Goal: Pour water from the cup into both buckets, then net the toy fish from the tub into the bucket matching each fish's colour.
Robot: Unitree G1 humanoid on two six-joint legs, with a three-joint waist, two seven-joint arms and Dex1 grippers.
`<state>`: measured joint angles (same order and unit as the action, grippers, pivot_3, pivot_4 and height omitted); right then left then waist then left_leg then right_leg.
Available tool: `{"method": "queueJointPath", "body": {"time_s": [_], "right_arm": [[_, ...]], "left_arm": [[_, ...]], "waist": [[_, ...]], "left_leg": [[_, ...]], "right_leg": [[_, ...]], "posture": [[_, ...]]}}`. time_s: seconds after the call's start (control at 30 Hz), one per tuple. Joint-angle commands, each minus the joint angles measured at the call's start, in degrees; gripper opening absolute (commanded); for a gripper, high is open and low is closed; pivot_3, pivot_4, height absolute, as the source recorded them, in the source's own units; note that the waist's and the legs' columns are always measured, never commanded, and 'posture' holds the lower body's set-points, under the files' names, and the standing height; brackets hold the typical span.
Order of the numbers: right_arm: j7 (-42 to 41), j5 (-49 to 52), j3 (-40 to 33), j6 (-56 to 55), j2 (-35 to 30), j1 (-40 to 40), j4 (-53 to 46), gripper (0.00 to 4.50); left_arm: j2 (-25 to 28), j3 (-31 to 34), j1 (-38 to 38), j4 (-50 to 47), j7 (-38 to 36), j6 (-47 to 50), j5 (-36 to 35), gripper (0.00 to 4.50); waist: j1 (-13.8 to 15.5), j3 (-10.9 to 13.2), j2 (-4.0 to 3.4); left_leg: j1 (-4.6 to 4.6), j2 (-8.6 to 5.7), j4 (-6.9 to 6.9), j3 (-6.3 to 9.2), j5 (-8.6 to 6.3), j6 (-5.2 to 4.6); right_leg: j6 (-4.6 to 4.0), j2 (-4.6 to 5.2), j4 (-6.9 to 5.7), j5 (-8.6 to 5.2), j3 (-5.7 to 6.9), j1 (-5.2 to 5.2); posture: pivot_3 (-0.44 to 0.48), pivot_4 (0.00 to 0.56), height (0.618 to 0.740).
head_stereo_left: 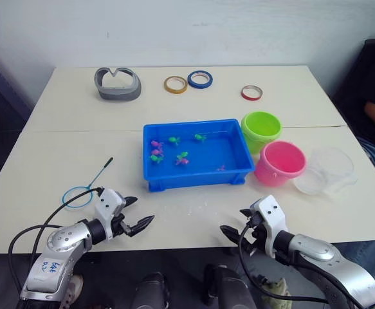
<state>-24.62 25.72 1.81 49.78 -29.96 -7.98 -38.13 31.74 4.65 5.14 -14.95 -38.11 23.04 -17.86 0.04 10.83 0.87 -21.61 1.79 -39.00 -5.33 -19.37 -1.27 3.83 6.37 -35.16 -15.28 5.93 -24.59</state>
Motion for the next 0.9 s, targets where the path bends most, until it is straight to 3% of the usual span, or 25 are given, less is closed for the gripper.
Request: {"method": "queueJointPath", "body": {"time_s": [0.03, 0.43, 0.6, 0.73, 0.9], "right_arm": [[-0.5, 0.1, -0.4, -1.2, -0.4, -0.1, -1.3, 4.45], [-0.5, 0.1, -0.2, -1.7, -0.4, -0.1, -1.0, 4.45], [-0.8, 0.2, -1.8, -2.0, -1.1, -1.3, -1.0, 4.45], [-0.4, 1.0, -5.6, -1.9, -1.4, -3.3, -1.3, 4.45], [-2.0, 0.9, -16.5, -3.3, -3.4, -11.9, -1.2, 4.45]], "left_arm": [[0.0, 0.7, 0.0, -1.5, 0.2, -1.1, -0.1, 4.49], [2.4, 4.2, -1.0, 0.4, -1.7, -0.4, -1.6, 4.49], [7.7, 8.5, -5.8, 3.4, -11.2, 1.5, -8.9, 4.49], [11.7, 9.5, -11.4, 5.2, -15.3, 1.9, -10.8, 4.49], [15.6, 5.9, -19.9, 5.6, -21.2, 1.7, -10.5, 4.49]], "waist": [[0.0, 0.0, 0.0], [0.0, 0.0, 0.0], [0.0, 0.0, 0.01], [0.4, 0.0, 0.0], [1.0, 0.0, -0.01]], "left_leg": [[0.0, 0.0, 0.0, 0.0, 0.0, 0.0], [0.0, 0.0, 0.0, 0.0, 0.0, 0.01], [0.0, 0.0, -0.01, 0.0, 0.02, 0.03], [0.0, -0.02, -0.02, 0.02, 0.05, 0.03], [0.0, -0.06, 0.0, -0.06, 0.03, 0.06]], "right_leg": [[0.0, 0.0, 0.0, 0.0, 0.0, 0.0], [0.0, 0.0, -0.01, 0.0, 0.01, -0.01], [-0.01, 0.0, -0.05, -0.01, 0.02, -0.02], [-0.01, 0.0, -0.05, -0.01, 0.04, 0.0], [0.0, -0.01, -0.04, 0.0, 0.03, 0.0]], "posture": [[0.0, 0.15, 0.713], [0.0, 0.15, 0.713], [0.0, 0.15, 0.713], [0.0, 0.15, 0.713], [0.0, 0.15, 0.713]]}}
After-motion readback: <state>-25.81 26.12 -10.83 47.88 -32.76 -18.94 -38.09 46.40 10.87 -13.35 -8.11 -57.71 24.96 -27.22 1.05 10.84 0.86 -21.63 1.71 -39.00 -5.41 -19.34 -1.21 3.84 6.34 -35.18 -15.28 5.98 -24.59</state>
